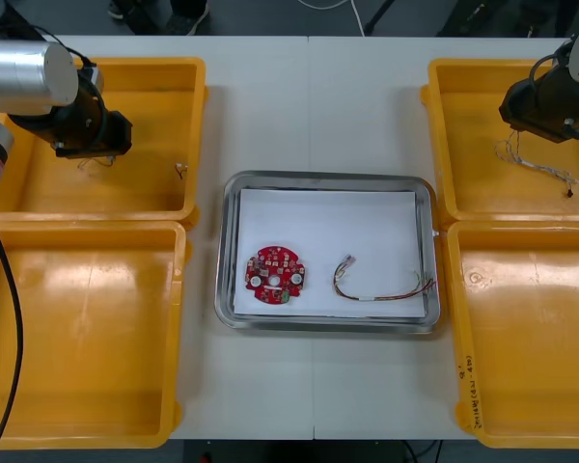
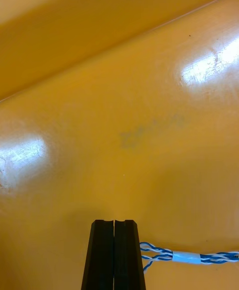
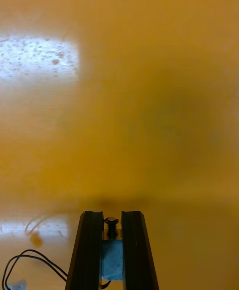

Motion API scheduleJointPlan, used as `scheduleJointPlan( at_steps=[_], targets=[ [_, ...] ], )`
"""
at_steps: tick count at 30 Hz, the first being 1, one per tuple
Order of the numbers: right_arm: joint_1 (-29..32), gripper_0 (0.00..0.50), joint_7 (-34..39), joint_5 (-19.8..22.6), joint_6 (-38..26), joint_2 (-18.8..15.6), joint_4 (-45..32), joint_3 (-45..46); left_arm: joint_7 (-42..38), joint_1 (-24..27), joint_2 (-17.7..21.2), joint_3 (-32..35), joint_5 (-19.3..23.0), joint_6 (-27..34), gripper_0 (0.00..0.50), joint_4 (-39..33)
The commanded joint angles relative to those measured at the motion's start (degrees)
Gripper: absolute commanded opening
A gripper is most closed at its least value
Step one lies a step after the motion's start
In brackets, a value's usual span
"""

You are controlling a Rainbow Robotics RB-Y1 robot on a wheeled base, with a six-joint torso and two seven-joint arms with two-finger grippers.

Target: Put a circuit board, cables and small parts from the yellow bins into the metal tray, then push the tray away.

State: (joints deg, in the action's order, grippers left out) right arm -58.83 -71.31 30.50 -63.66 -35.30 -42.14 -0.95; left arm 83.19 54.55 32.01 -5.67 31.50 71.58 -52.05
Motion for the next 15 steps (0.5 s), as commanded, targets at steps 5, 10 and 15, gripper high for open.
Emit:
scheduleJointPlan(
  at_steps=[5, 10, 15],
  targets=[
    [-2.8, 0.391, -1.9, 0.1, 0.7, -0.7, -0.3, 1.4, -5.8, 2.5, 0.9, 4.8, 0.8, 10.8, 0.000, -13.3],
    [-2.8, 0.500, -2.2, 0.1, 0.7, -0.8, -0.3, 2.0, -7.3, 2.5, 0.8, 7.2, 1.2, 17.1, 0.000, -20.3],
    [-3.0, 0.500, -3.1, 0.2, -0.8, -1.1, -0.3, 4.6, -8.5, 2.5, 0.9, 7.5, 2.0, 22.2, 0.000, -25.8]
  ],
)
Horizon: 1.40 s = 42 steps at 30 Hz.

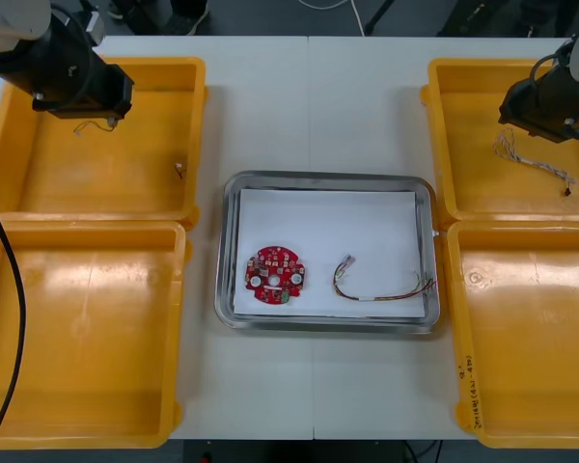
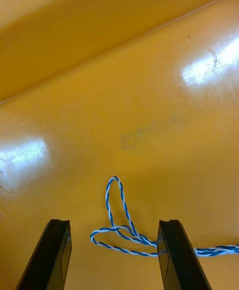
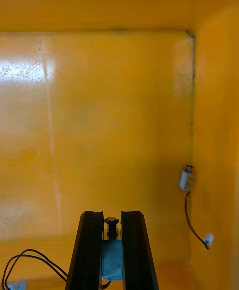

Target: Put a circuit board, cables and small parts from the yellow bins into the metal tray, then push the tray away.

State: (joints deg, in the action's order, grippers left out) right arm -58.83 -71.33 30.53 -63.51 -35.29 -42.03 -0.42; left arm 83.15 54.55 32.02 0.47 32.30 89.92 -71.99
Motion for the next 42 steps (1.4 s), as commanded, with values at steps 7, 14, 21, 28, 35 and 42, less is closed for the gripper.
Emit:
scheduleJointPlan(
  at_steps=[7, 14, 21, 28, 35, 42],
  targets=[
    [-3.0, 0.500, -12.5, 2.9, -6.2, -3.2, -4.0, 4.8, -15.5, 2.5, -0.7, 1.2, 2.9, 10.2, 0.000, -13.2],
    [-0.9, 0.500, -23.6, 9.6, -14.4, -7.3, -9.4, 4.7, -24.6, 2.8, -4.2, -2.7, 3.4, 17.2, 0.000, -19.5],
    [6.0, 0.500, -31.6, 12.4, -16.3, -11.5, -20.8, 0.2, -31.1, 3.4, -7.1, -7.9, 3.3, 20.1, 0.000, -23.5],
    [10.4, 0.500, -42.6, 13.0, -15.5, -13.3, -25.1, -2.1, -37.4, 4.3, -10.1, -15.3, 2.4, 20.1, 0.000, -24.7],
    [11.9, 0.500, -52.5, 12.5, -11.8, -13.7, -25.1, -4.2, -39.6, 4.4, -13.5, -20.9, 0.0, 20.1, 0.000, -24.2],
    [11.9, 0.500, -53.9, 13.5, -7.8, -14.0, -23.1, -7.2, -40.2, 4.5, -15.3, -23.9, -1.3, 18.1, 0.000, -22.7]
  ],
)
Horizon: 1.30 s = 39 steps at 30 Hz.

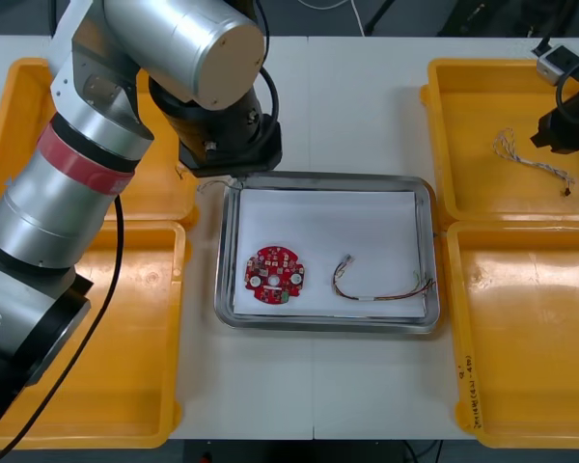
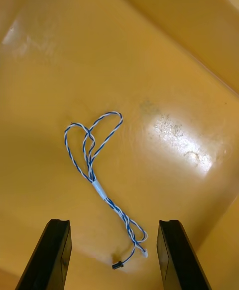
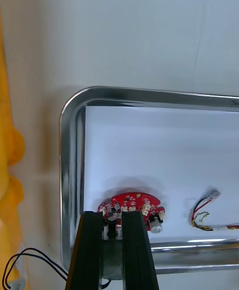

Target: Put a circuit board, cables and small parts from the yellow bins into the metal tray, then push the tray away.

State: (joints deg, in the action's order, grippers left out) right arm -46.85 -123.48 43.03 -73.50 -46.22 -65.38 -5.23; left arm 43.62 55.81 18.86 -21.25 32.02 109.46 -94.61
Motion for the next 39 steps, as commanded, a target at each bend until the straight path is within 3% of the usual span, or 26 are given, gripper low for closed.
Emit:
scheduleJointPlan(
  at_steps=[1, 14, 19, 25, 33, 39],
  targets=[
    [-0.1, 0.500, -2.6, 1.7, 3.8, -3.1, 1.9, -2.9, -0.7, 3.2, -2.6, -3.4, -1.3, -2.9, 0.000, 0.9],
    [-2.6, 0.500, -19.1, 10.8, 13.6, -2.1, 16.2, -3.4, -1.0, 3.2, -4.1, -10.0, -1.6, -13.2, 0.000, 9.7],
    [-3.4, 0.500, -20.8, 12.2, 16.6, -1.4, 18.7, -5.3, -1.1, 3.2, -4.3, -11.7, -0.6, -16.3, 0.000, 12.2],
    [-7.4, 0.500, -21.2, 11.5, 15.3, -0.5, 22.7, -5.6, -1.1, 3.2, -4.3, -13.9, 0.0, -19.4, 0.000, 15.1],
    [-13.4, 0.500, -22.2, 3.5, 12.7, 2.4, 28.8, -1.6, -0.8, 3.2, -5.2, -15.0, 0.0, -22.8, 0.000, 18.7],
    [-16.2, 0.500, -23.1, 2.0, 12.8, 3.7, 33.4, -1.0, -0.6, 3.1, -5.2, -15.4, 0.0, -23.6, 0.000, 20.1]
  ],
)
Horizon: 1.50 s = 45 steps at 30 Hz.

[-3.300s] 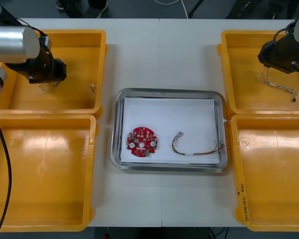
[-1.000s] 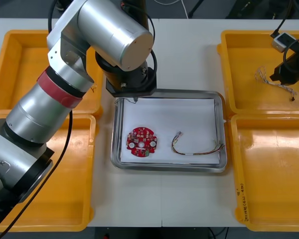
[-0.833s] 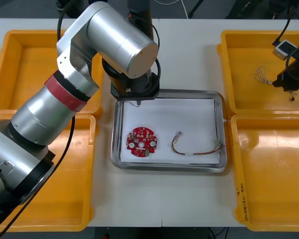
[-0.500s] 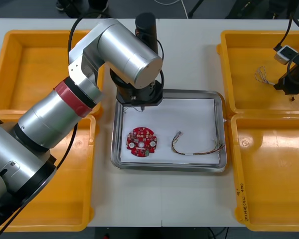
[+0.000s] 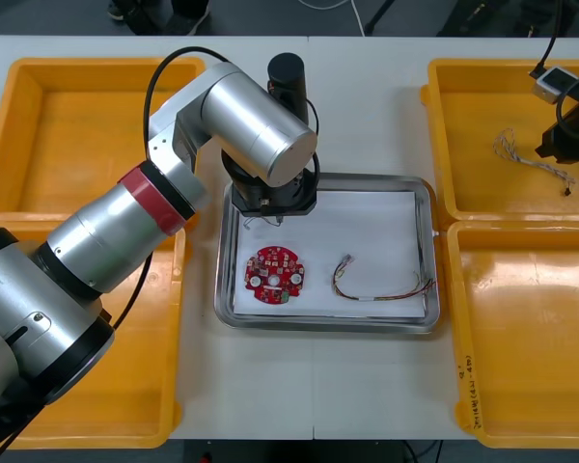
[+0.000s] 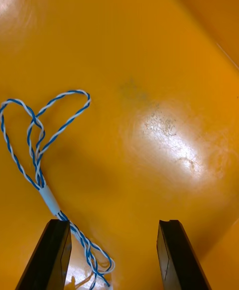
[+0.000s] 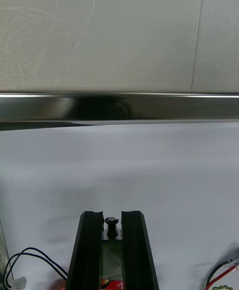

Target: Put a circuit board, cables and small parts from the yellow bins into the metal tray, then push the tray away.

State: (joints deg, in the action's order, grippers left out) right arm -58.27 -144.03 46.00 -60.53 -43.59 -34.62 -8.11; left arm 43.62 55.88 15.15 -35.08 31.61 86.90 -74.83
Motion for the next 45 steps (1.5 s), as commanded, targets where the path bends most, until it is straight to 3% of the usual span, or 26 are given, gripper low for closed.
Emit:
scheduleJointPlan(
  at_steps=[1, 10, 19, 21, 25, 28, 29, 40, 45],
  targets=[
    [-5.2, 0.500, -2.7, -1.1, -0.2, 1.1, 3.2, 2.0, -0.6, 3.0, -1.6, -1.6, 0.4, -1.1, 0.000, 0.5],
    [-10.1, 0.500, -11.0, -2.8, 2.6, 3.0, 14.9, 6.7, -0.1, 2.7, -2.1, -2.1, 0.3, -2.3, 0.000, 2.2],
    [-10.3, 0.500, -11.0, -2.8, 3.3, 4.4, 15.6, 6.8, -0.3, 2.4, -2.0, -2.8, 0.5, -2.7, 0.018, 2.5],
    [-10.2, 0.500, -11.0, -2.8, 3.5, 4.7, 15.7, 6.8, -0.2, 2.3, -2.0, -2.7, 0.5, -2.7, 0.042, 2.5],
    [-9.7, 0.500, -11.0, -2.8, 4.1, 5.3, 15.7, 6.8, -0.3, 2.3, -2.0, -2.8, 0.5, -2.7, 0.258, 2.5],
    [-8.8, 0.500, -11.0, -1.9, 4.8, 5.4, 15.7, 6.8, -0.4, 2.3, -2.0, -2.8, 0.5, -2.7, 0.463, 2.5],
    [-8.4, 0.500, -11.0, -1.5, 5.0, 5.4, 15.7, 6.8, -0.5, 2.2, -2.0, -2.8, 0.5, -2.6, 0.500, 2.5],
    [-5.8, 0.500, -11.0, 1.3, 6.0, 5.4, 15.6, 6.8, -0.7, 2.3, -1.3, -2.4, -0.1, -2.4, 0.500, 2.2],
    [-4.9, 0.500, -11.0, 1.5, 6.3, 5.1, 15.7, 6.7, -0.8, 2.3, 0.5, -0.2, -0.2, 0.3, 0.500, -2.2]
  ],
)
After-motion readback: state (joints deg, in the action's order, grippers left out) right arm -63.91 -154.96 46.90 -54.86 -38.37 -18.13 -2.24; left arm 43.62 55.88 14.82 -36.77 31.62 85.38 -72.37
